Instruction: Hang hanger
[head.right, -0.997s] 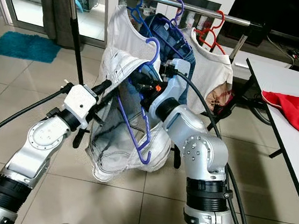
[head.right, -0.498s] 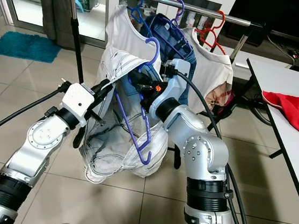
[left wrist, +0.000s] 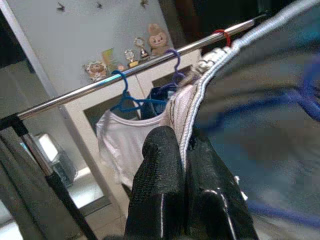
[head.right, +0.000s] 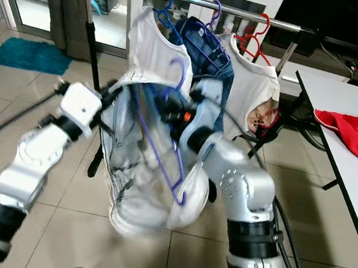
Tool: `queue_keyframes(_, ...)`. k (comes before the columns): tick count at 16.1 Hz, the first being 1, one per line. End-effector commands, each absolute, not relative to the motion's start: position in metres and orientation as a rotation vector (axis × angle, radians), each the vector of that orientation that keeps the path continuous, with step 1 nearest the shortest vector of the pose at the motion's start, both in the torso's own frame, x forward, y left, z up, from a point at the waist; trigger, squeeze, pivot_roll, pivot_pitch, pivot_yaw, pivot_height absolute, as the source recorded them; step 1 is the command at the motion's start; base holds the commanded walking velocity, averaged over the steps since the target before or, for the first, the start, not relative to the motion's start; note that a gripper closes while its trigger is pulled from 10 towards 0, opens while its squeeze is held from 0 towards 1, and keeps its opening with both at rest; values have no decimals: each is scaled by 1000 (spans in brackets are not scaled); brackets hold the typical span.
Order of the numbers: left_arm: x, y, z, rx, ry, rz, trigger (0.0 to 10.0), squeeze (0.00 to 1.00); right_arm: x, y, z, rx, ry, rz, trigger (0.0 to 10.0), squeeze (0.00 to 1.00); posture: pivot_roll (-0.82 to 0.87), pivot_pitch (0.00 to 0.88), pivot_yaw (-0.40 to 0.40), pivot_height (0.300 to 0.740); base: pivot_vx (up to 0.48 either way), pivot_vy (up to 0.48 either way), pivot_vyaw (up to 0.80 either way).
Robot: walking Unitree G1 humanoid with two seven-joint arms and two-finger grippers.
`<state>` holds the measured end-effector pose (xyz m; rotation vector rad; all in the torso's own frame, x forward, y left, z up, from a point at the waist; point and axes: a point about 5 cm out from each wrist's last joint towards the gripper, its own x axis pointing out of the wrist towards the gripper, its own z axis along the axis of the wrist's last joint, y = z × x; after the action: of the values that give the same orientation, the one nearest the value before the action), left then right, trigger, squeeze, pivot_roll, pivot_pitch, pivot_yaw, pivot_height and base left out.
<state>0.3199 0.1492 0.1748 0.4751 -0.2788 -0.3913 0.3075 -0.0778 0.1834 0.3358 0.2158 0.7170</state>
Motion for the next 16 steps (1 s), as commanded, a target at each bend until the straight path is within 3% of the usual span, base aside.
queue_keyframes(1, 324, 147, 188, 497, -313, -372, 0, 0, 303, -76, 191, 303, 185, 747, 10000, 0, -32, 0, -89, 740, 0, 0, 0)
queue_keyframes(6, 328, 150, 185, 511, -237, -365, 0, 0, 299, -74, 196, 302, 161, 781, 10000, 0, -34, 0, -84, 740, 0, 0, 0)
queue_keyframes(11, 320, 129, 177, 549, -210, -550, 0, 0, 297, -68, 196, 300, 159, 805, 10000, 0, -28, 0, -85, 740, 0, 0, 0)
queue_keyframes(16, 318, 127, 165, 569, -138, -600, 0, 0, 299, -67, 197, 308, 155, 800, 10000, 0, -26, 0, -87, 740, 0, 0, 0)
